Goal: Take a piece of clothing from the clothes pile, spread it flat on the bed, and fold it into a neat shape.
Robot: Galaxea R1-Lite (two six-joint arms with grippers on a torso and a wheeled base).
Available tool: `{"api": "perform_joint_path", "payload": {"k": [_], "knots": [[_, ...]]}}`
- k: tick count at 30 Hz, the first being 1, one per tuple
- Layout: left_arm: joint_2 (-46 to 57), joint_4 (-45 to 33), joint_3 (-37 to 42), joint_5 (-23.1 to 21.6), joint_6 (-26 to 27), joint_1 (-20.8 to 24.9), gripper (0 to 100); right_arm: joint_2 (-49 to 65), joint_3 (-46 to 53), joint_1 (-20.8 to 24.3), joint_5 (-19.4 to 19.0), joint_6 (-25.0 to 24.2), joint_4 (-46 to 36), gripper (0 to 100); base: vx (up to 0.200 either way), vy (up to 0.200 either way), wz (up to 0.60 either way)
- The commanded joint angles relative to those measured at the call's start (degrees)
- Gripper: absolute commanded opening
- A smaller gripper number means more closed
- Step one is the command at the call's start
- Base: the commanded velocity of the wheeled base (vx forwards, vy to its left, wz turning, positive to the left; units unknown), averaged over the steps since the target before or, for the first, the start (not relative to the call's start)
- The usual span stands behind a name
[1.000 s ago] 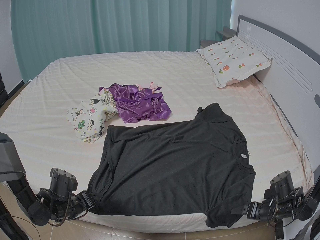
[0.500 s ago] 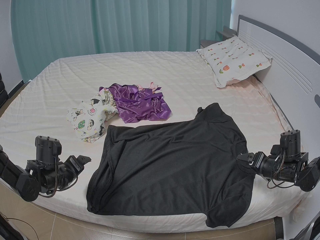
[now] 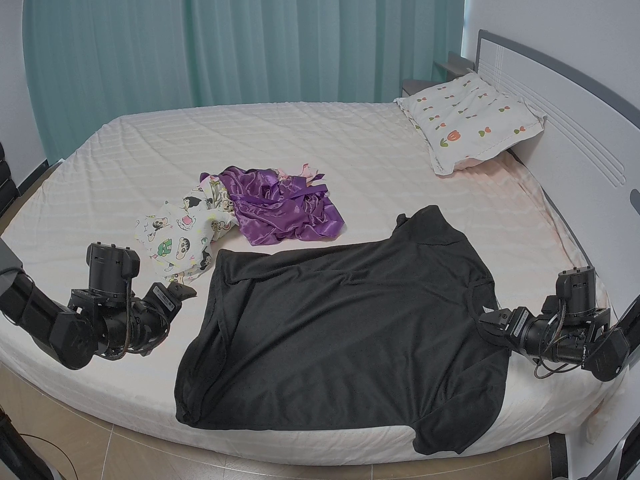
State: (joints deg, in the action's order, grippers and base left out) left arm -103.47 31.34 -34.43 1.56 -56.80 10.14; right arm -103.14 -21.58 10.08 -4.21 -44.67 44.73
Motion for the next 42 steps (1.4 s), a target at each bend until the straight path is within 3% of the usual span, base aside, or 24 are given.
{"api": "perform_joint_path", "payload": {"k": [1, 8, 9, 22, 29, 42], "knots": [[-5.16, 0.21, -0.20, -0.95, -0.51, 0.76, 100, -1.27, 0.31, 0.20, -0.10, 0.02, 0.18, 100, 0.000, 0.000, 0.00], [-7.09, 0.21, -2.22, -0.86, -0.25, 4.45, 100, -1.88, 0.31, 0.47, -0.01, 0.02, 0.27, 100, 0.000, 0.000, 0.00], [-9.64, 0.30, -4.07, -0.15, 0.63, 7.26, 100, -1.71, 0.66, 0.64, -0.01, 0.02, 0.36, 100, 0.000, 0.000, 0.00], [-15.18, -4.10, -12.24, 0.11, 7.58, 14.12, 100, -1.36, 1.45, 1.52, -0.10, 0.02, 0.54, 100, 0.000, 0.000, 0.00], [-15.44, -9.11, -14.18, 0.29, 9.69, 15.61, 100, -1.27, 1.54, 1.87, -0.01, 0.02, 0.54, 100, 0.000, 0.000, 0.00], [-18.78, -9.37, -16.64, 3.54, 11.00, 17.37, 100, -0.65, 1.63, 3.01, -0.01, -1.39, 0.54, 100, 0.000, 0.000, 0.00]]}}
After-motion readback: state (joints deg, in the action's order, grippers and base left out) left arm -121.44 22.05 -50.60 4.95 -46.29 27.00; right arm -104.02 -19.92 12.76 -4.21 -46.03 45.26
